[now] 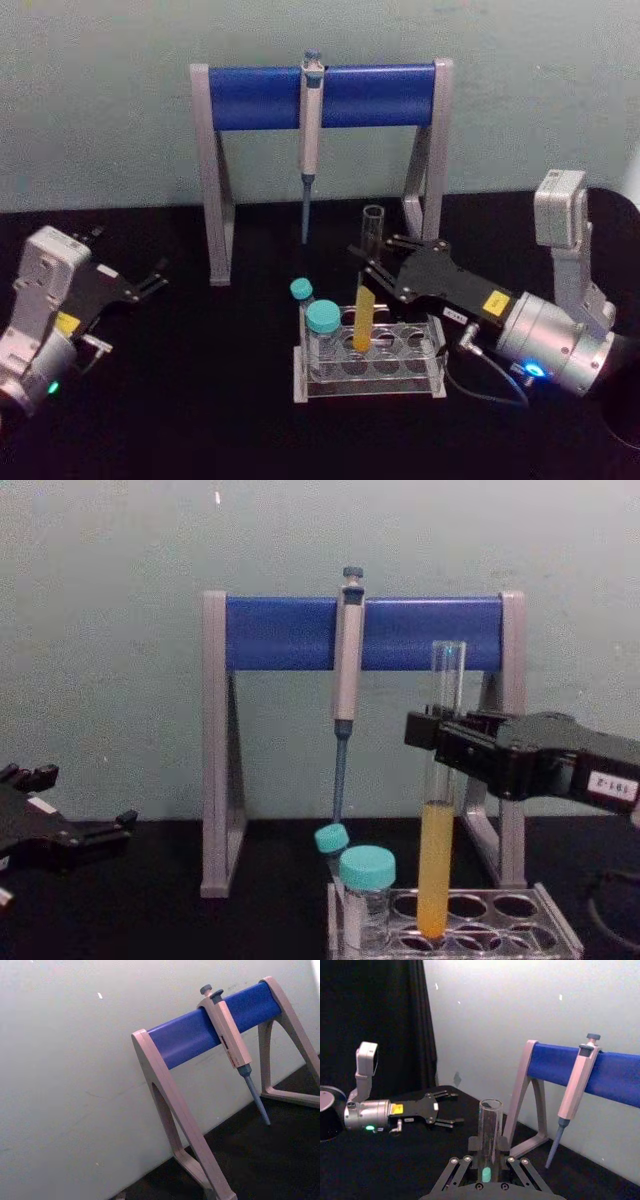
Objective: Pick up the test tube from the test tube rack, shake it, then place it back into the test tube rack.
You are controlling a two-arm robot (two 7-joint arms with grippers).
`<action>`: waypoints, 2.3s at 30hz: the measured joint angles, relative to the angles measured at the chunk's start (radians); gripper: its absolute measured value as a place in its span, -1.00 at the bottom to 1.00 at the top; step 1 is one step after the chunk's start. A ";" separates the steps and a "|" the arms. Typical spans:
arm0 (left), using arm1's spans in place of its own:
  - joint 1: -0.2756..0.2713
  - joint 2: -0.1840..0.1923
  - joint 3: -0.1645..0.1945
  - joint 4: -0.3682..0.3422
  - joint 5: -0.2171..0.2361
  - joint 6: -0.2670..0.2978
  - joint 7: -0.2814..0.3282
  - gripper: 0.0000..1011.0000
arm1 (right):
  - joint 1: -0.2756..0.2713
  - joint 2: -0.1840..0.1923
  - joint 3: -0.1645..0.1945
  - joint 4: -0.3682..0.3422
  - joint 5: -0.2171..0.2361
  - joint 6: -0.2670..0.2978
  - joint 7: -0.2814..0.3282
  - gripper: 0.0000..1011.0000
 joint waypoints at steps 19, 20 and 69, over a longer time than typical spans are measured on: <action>0.000 0.000 0.000 0.000 0.000 0.000 0.000 0.98 | 0.011 -0.024 -0.014 0.042 -0.036 -0.019 -0.002 -0.54; 0.000 0.000 0.000 0.000 0.000 0.000 0.000 0.98 | 0.011 -0.025 -0.014 0.044 -0.038 -0.019 -0.002 -0.54; 0.000 0.000 0.000 0.000 0.000 0.000 0.000 0.98 | 0.005 -0.081 -0.029 0.151 -0.085 -0.019 -0.003 -0.54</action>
